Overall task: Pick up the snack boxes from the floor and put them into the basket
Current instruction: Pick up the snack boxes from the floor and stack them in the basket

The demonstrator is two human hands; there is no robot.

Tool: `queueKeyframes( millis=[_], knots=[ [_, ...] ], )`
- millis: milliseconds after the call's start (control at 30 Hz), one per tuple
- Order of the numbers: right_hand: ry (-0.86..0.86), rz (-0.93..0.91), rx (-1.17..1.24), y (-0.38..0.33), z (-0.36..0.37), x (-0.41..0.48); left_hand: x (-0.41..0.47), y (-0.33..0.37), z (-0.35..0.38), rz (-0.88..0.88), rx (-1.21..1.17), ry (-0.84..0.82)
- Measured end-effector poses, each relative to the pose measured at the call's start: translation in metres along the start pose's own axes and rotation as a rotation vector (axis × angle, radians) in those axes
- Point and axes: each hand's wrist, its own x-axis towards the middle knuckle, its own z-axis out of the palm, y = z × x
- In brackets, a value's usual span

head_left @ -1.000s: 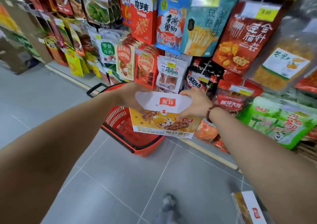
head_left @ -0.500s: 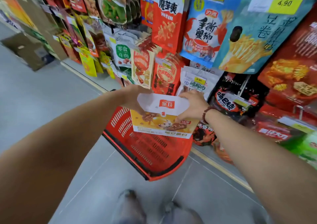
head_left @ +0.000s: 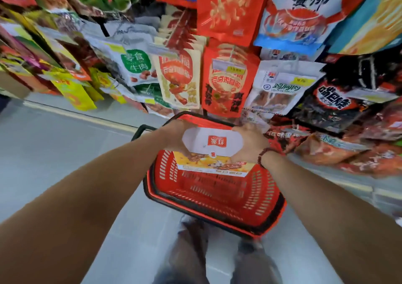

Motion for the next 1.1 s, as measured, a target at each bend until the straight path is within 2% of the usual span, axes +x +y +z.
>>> queueKeyframes(
  millis=[167, 467, 900, 1100],
  knots=[
    [0.032, 0.068, 0.018, 0.0, 0.045, 0.036, 0.042, -0.039, 0.026, 0.057, 0.024, -0.003],
    [0.114, 0.091, -0.006, 0.039, 0.162, 0.121, 0.141, -0.107, 0.134, 0.124, -0.12, 0.076],
    [0.133, 0.163, 0.006, 0.094, 0.309, 0.231, 0.272, -0.172, 0.26, 0.025, -0.142, 0.066],
    [0.155, 0.188, 0.028, 0.11, 0.352, 0.259, 0.307, -0.197, 0.3, 0.094, -0.122, 0.132]
  ],
)
